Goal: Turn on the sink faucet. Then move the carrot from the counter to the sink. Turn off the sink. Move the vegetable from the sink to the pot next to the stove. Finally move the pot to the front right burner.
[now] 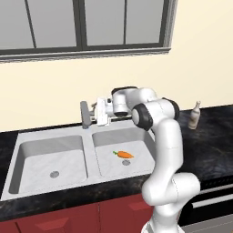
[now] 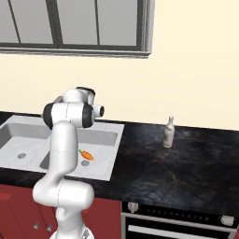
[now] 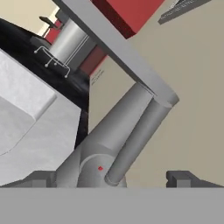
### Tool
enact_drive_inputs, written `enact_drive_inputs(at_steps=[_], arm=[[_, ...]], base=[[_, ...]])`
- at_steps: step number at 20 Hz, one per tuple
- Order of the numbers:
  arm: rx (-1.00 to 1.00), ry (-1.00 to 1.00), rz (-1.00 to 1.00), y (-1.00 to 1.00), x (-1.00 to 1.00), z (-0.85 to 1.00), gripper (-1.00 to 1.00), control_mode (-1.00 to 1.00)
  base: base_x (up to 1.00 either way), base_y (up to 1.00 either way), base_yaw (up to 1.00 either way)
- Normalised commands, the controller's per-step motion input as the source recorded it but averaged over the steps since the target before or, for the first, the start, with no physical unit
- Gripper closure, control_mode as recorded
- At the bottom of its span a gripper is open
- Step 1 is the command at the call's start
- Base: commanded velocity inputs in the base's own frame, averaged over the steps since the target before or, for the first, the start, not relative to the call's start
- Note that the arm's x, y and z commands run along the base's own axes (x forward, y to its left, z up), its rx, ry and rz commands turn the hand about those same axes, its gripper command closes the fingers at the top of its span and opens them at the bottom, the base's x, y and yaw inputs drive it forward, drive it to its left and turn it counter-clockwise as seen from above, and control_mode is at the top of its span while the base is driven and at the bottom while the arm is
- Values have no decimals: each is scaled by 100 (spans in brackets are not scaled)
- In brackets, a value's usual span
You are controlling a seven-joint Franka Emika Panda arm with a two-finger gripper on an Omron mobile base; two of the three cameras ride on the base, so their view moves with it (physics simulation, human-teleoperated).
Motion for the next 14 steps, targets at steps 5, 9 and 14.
enact_drive_inputs(at_steps=[5, 9, 14], arm=[[0, 0, -1, -50, 1, 0, -100, -100], [2, -2, 0, -41, -28, 5, -100, -100], [1, -5, 0, -22, -57, 37, -100, -100]], base=[[0, 0, 0], [0, 0, 0], [0, 0, 0]])
